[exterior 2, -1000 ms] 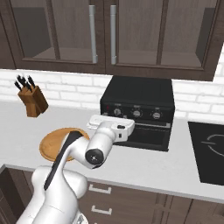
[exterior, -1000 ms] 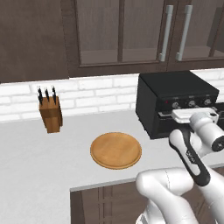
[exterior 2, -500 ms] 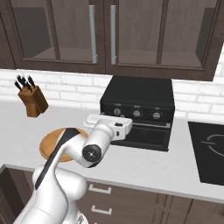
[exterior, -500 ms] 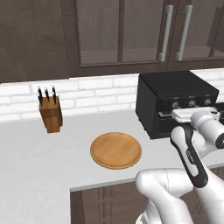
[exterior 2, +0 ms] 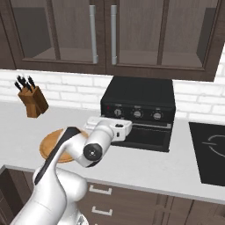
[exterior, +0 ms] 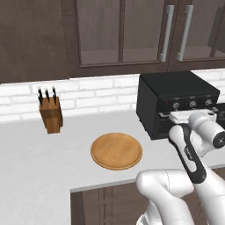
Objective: Pick up the kebab skewer and baguette bread, and place them inside the toaster oven. Close the toaster oven door and start by setting the timer.
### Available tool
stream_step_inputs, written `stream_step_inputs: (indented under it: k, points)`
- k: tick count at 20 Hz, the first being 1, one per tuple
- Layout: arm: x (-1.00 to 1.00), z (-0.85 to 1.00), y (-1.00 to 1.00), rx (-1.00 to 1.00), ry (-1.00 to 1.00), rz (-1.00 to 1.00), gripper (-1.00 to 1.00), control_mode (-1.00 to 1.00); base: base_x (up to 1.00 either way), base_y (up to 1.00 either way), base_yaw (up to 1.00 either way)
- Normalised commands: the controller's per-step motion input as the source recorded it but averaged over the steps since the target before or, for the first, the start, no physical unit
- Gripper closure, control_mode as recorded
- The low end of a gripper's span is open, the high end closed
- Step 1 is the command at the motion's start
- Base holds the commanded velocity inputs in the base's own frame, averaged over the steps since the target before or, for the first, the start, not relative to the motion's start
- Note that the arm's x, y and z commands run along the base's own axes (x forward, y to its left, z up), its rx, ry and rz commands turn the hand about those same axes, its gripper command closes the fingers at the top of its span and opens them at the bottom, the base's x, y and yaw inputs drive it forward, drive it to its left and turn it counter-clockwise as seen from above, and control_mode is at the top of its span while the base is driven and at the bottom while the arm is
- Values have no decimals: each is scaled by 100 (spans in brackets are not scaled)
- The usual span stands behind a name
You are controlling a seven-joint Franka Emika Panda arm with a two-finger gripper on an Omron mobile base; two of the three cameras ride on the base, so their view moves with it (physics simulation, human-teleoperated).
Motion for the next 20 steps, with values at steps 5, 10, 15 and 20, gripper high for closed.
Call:
stream_step_inputs:
  k: [5, 10, 15, 20]
  points:
    - [41, -4, -1, 0, 0, 0, -100, -100, 0, 0, 0]
    - [17, -12, 1, 0, 0, 0, -100, -100, 0, 0, 0]
    - [10, -8, 0, 0, 0, 0, -100, -100, 0, 0, 0]
    - [33, 0, 0, 0, 0, 2, -100, -100, 0, 0, 0]
